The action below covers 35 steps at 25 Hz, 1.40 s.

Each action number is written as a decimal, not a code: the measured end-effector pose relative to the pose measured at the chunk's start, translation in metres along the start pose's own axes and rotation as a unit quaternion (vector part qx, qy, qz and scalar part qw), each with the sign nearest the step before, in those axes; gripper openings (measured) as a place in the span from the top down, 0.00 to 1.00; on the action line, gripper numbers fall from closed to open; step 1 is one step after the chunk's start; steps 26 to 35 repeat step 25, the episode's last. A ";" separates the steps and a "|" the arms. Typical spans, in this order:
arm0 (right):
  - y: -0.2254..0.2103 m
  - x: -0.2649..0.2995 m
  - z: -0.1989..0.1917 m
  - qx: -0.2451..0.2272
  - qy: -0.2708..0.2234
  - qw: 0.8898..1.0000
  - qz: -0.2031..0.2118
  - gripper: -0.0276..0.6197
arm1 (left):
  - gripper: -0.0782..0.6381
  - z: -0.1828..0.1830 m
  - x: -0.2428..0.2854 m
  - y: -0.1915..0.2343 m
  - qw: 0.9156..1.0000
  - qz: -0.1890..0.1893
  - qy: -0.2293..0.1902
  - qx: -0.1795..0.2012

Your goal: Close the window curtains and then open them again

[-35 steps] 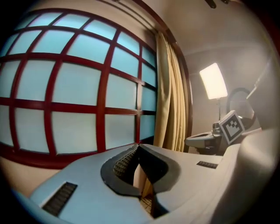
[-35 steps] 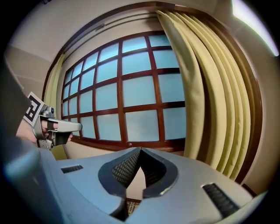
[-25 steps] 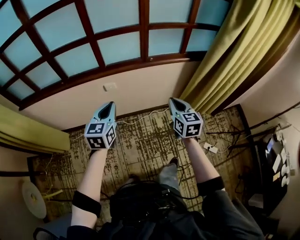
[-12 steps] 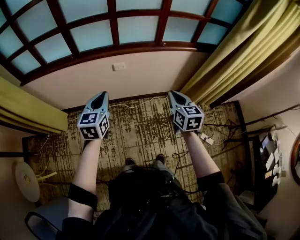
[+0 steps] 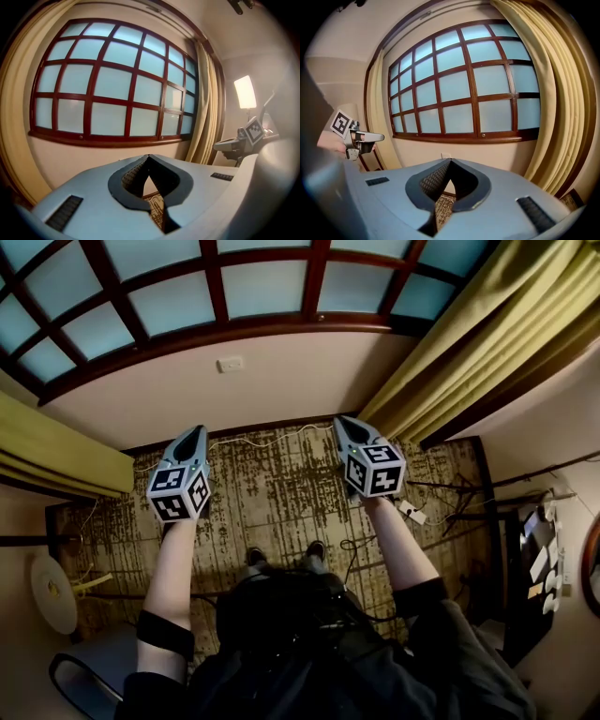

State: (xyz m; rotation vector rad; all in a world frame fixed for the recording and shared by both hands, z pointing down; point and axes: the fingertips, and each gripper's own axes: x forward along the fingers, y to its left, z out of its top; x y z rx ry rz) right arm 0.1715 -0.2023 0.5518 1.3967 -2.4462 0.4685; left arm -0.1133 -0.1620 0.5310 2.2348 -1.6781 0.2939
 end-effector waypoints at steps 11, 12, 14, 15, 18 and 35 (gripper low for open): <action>-0.026 -0.009 0.004 -0.006 -0.002 1.000 -0.005 0.96 | 0.89 0.006 0.008 -0.017 1.000 0.002 -0.002 -0.005; -0.029 -0.010 0.005 -0.006 -0.003 1.000 -0.005 0.96 | 0.89 0.007 0.009 -0.020 1.000 0.001 -0.003 -0.005; -0.033 -0.012 0.006 -0.005 -0.005 1.000 -0.007 0.96 | 0.89 0.006 0.009 -0.023 1.000 0.002 -0.001 -0.005; -0.035 -0.013 0.006 -0.005 -0.005 1.000 -0.007 0.96 | 0.89 0.005 0.009 -0.023 1.000 0.003 0.001 -0.004; -0.038 -0.014 0.005 -0.004 -0.004 1.000 -0.007 0.96 | 0.89 0.003 0.008 -0.024 1.000 0.007 0.004 -0.003; -0.040 -0.020 -0.007 0.001 0.005 1.000 -0.001 0.96 | 0.89 -0.006 0.004 -0.030 1.000 0.008 0.011 -0.004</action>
